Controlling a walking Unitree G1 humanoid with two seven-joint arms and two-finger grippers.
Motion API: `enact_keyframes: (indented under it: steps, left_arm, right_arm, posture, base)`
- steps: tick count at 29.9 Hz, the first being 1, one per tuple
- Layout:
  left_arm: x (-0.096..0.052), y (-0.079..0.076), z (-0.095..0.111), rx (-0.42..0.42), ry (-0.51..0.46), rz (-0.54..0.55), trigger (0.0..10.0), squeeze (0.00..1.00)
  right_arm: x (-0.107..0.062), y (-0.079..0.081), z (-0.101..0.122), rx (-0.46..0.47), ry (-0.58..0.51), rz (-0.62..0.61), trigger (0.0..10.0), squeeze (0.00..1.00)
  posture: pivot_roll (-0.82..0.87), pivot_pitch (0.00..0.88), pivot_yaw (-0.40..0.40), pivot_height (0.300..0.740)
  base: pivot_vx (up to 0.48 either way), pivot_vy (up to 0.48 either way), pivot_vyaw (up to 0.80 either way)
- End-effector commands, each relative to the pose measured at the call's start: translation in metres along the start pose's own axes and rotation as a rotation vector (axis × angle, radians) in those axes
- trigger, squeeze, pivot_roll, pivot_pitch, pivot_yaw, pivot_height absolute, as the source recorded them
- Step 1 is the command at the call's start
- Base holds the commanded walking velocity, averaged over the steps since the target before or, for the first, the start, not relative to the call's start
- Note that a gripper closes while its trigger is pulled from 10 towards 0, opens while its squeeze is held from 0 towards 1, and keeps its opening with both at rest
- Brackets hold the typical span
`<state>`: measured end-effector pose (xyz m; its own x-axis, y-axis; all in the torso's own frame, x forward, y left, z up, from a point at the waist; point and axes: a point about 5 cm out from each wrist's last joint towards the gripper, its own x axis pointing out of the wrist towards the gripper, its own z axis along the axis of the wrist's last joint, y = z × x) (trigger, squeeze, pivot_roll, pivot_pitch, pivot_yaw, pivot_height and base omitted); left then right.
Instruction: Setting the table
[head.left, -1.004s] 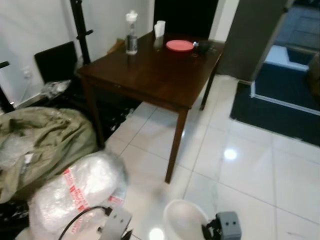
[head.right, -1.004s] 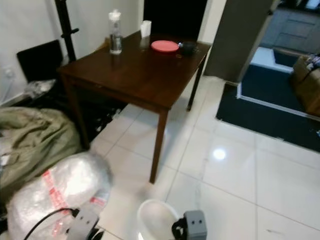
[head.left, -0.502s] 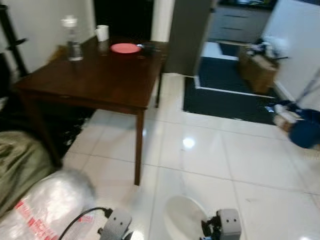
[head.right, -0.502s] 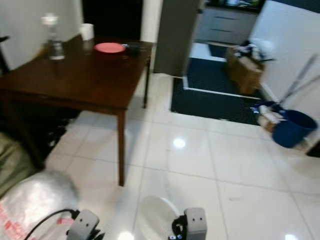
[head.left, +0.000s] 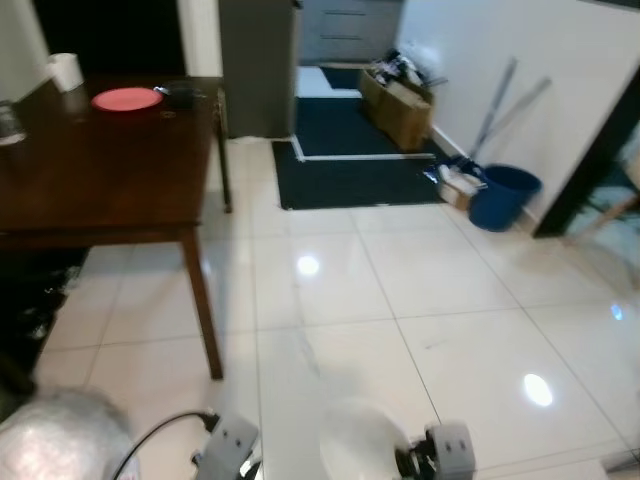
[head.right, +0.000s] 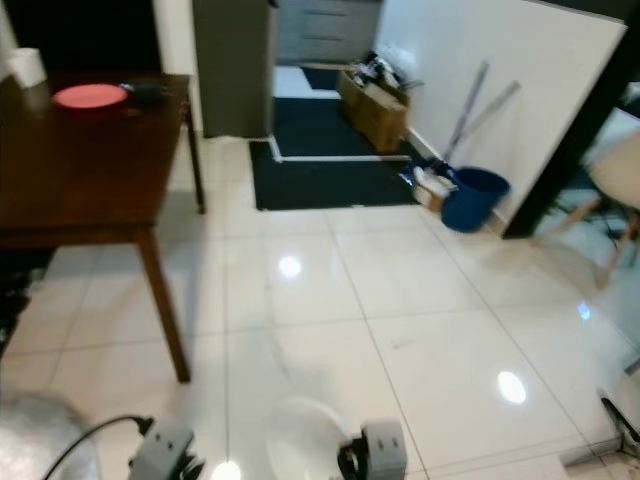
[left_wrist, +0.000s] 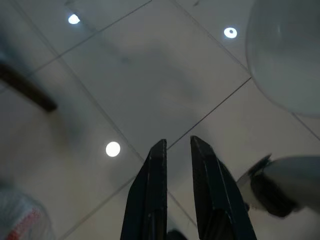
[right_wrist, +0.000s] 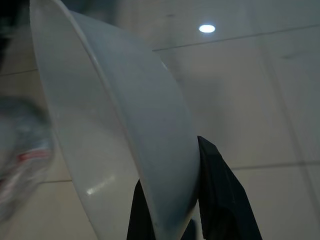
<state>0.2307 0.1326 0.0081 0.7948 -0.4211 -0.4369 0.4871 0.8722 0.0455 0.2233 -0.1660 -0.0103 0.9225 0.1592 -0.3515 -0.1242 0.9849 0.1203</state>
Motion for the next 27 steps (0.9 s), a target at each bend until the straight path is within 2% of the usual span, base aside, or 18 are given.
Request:
enact_keyframes:
  steps: [1,4,13,19,27]
  left_arm:
    - [-0.002,-0.006,-0.005,-0.029,0.008,-0.025,10.0,0.0]
    - [-0.002,-0.007,-0.003,-0.067,-0.007,-0.034,10.0,0.0]
    - [0.0,-0.006,-0.001,-0.073,-0.015,-0.03,10.0,0.0]
    - [0.002,-0.003,0.009,0.014,-0.071,0.01,10.0,0.0]
    - [0.012,-0.004,0.024,0.044,-0.129,0.035,10.0,0.0]
  right_arm:
    - [-0.002,-0.002,-0.001,0.009,0.001,-0.009,10.0,0.0]
    - [-0.002,-0.002,-0.001,0.01,-0.001,-0.01,10.0,0.0]
    - [-0.001,-0.002,-0.001,0.009,-0.004,-0.011,10.0,0.0]
    - [0.0,-0.001,0.008,0.012,-0.042,-0.008,10.0,0.0]
    - [0.008,0.008,0.029,0.027,-0.127,0.02,10.0,0.0]
  posture:
    - [0.04,0.063,0.04,0.74]
    - [0.04,0.063,0.041,0.74]
    - [0.03,0.062,0.041,0.74]
    - [0.03,0.061,0.04,0.74]
    - [0.02,0.058,0.04,0.74]
  base:
    - [0.0,0.0,-0.8]
    - [0.0,0.0,-0.8]
    - [0.0,0.0,-0.8]
    - [0.054,0.0,-0.8]
    - [0.465,0.0,0.0]
